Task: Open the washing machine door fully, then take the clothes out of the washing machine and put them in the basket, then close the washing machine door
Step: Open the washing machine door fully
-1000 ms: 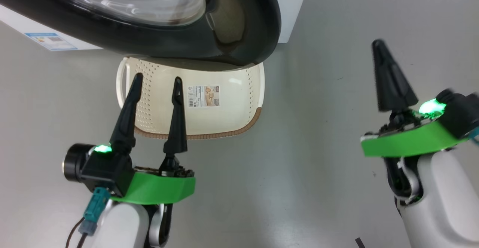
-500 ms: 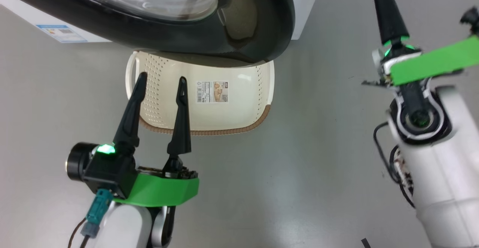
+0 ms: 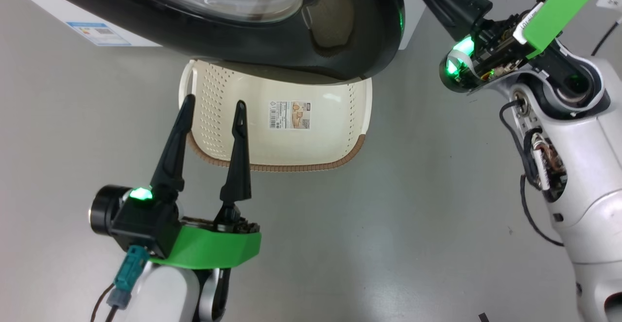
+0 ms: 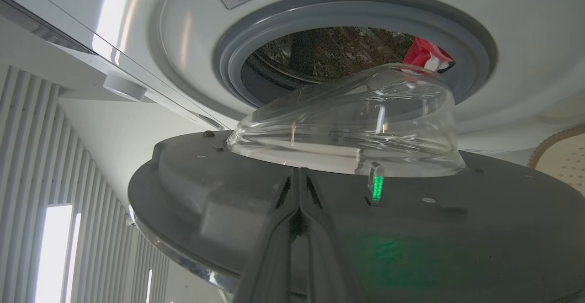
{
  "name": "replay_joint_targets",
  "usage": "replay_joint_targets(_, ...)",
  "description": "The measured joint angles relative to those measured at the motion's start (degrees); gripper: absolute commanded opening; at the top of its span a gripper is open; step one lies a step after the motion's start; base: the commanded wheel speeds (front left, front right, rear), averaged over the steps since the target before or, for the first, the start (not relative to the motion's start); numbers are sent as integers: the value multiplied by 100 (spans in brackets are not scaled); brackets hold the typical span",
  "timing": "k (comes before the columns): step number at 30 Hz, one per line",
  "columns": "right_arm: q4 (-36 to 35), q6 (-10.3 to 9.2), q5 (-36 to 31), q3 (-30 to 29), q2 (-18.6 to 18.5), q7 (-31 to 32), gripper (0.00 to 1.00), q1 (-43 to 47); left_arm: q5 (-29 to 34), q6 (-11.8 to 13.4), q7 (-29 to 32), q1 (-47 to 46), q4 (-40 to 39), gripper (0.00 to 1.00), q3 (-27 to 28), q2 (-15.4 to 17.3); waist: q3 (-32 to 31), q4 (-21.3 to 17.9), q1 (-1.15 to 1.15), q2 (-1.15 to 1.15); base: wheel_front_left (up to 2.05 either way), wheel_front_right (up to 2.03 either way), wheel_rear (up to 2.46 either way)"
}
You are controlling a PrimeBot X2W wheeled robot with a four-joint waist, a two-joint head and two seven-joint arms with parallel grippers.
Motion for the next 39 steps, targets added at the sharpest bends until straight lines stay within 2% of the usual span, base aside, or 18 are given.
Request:
replay_joint_targets(6,356,0,383,320,-222,459,0,-358,-11,-2,0,-2,35,100,-3,-1,17,63,0,0,0,0,0)
replay_joint_targets(19,330,0,537,768,-389,594,0,-446,-60,-1,0,-9,183,100,-23,-2,-105,163,0,0,0,0,0)
replay_joint_targets(29,111,0,437,1122,-322,704,0,142,-41,-24,0,388,282,100,185,-2,-648,188,0,0,0,0,0)
replay_joint_targets(39,48,-18,309,1160,-266,710,0,623,-41,-27,0,753,283,100,282,-1,-1155,349,0,0,0,0,0)
